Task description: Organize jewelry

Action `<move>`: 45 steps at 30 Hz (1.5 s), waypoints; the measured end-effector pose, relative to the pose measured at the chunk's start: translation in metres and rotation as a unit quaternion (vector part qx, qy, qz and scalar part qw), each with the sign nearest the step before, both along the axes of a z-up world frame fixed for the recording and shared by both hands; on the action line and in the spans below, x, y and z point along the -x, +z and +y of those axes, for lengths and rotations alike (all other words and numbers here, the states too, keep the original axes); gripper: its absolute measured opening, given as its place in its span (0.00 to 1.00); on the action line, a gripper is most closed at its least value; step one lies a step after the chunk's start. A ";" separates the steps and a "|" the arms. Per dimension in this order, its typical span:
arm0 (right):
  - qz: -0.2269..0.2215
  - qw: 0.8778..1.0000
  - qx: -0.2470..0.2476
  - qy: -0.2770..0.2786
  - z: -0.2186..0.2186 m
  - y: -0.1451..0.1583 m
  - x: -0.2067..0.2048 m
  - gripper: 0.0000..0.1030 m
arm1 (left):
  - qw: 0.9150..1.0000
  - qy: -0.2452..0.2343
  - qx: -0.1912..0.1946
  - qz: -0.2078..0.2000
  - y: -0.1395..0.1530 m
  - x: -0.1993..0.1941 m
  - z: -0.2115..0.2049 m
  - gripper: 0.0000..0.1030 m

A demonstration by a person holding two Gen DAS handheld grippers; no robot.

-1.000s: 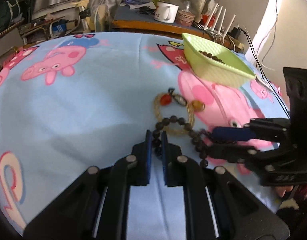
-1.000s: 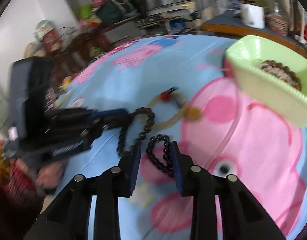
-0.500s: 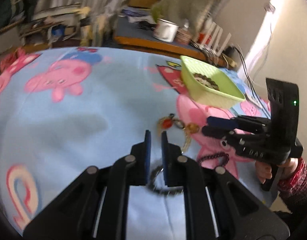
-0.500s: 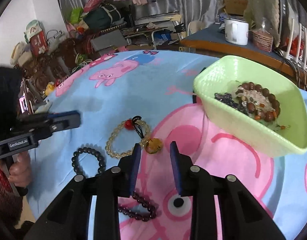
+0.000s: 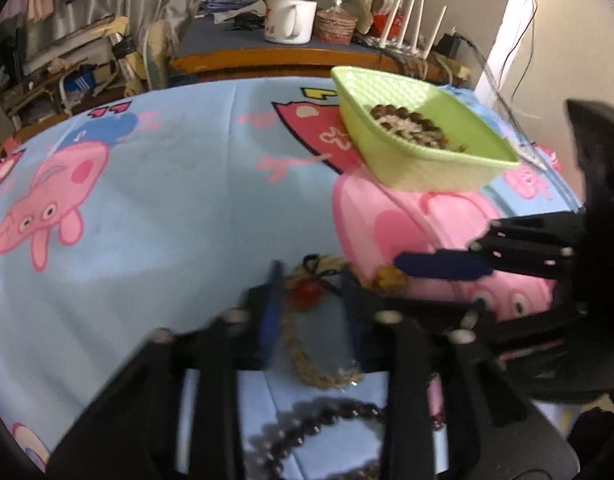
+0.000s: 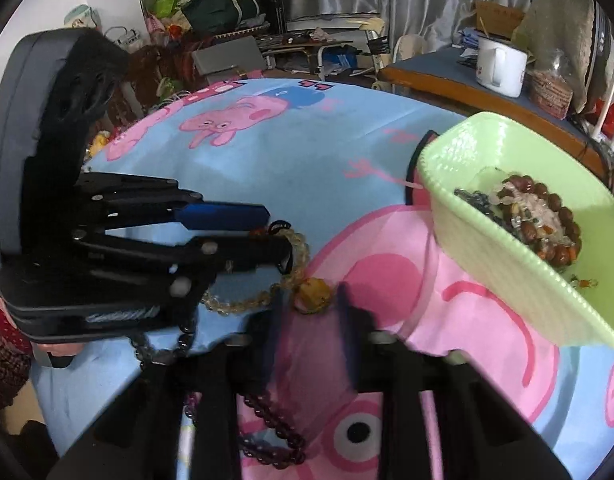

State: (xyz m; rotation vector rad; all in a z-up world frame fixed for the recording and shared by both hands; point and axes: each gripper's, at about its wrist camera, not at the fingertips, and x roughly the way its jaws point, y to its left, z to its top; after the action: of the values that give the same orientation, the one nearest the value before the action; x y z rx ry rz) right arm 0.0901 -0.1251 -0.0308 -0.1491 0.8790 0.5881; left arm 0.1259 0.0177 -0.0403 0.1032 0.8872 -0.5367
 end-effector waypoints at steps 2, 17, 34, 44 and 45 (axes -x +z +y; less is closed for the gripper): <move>0.004 1.000 -0.009 -0.011 -0.009 0.001 0.001 0.00 | 1.000 0.002 0.005 0.003 0.001 -0.001 0.002 0.13; -0.019 0.988 -0.075 -0.134 -0.120 0.020 0.056 0.00 | 0.992 -0.045 0.119 -0.011 0.052 0.045 -0.020 0.13; -0.100 0.968 -0.112 -0.200 -0.165 0.066 -0.018 0.00 | 0.995 0.043 -0.014 -0.088 0.077 -0.034 -0.130 0.13; -0.076 0.970 -0.112 -0.202 -0.171 0.048 -0.061 0.00 | 0.994 0.058 -0.037 -0.083 0.064 -0.075 -0.151 0.13; -0.074 0.970 -0.115 -0.200 -0.172 0.048 -0.062 0.00 | 0.994 0.058 -0.039 -0.083 0.062 -0.076 -0.151 0.13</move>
State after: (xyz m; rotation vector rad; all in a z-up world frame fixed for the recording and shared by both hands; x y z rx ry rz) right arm 0.1524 -0.2967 0.0168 0.1917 0.6653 0.2926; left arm 0.2023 -0.1335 0.0215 0.1641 0.7460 -0.3790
